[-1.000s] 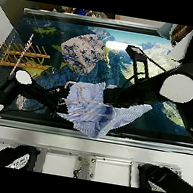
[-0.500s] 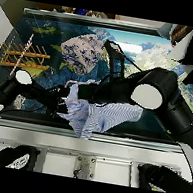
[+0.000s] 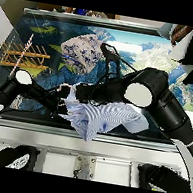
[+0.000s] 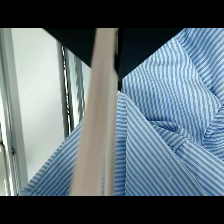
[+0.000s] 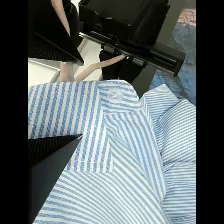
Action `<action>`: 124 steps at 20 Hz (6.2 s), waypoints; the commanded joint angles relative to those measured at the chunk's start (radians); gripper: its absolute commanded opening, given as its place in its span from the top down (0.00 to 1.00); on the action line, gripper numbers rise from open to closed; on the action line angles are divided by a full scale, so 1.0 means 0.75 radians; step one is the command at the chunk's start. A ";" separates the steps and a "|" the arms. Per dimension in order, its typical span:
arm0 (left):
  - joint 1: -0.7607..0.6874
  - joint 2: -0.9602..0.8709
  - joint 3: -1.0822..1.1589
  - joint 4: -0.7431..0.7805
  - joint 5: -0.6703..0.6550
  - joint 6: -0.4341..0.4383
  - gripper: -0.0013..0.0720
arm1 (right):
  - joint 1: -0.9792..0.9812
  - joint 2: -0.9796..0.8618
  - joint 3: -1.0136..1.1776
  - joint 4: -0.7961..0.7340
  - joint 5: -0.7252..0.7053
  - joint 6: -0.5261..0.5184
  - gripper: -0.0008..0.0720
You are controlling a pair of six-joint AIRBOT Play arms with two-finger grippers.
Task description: Fold the clothes and pants, and hang the long-sleeved shirts on hangers.
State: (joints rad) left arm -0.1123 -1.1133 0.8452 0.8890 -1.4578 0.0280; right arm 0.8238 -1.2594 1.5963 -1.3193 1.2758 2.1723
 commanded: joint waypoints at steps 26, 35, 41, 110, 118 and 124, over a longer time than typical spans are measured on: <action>0.000 -0.001 0.000 0.000 -0.022 -0.003 0.96 | -1.163 0.530 -0.384 0.502 0.339 -1.204 0.31; 0.000 -0.001 0.000 0.001 -0.022 -0.003 0.96 | -1.437 0.510 -0.525 0.847 0.190 -1.563 0.31; 0.000 -0.001 0.000 0.002 -0.045 -0.003 0.96 | -1.855 0.505 -0.899 1.549 0.499 -2.407 0.31; 0.001 -0.001 0.001 0.013 -0.013 -0.366 0.45 | -1.246 0.305 -1.237 1.429 0.378 -2.833 0.97; 0.353 0.107 0.001 0.008 0.068 -0.725 0.45 | -1.249 0.340 -1.224 1.441 0.342 -2.832 0.98; 0.661 0.419 0.000 0.012 0.233 -1.161 0.45 | -1.271 0.444 -1.171 1.548 0.196 -2.826 0.98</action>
State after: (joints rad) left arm 0.3019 -0.8822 0.8452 0.8993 -1.3342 -0.6643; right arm -0.1207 -0.9577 0.7036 -0.1970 1.4921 0.0494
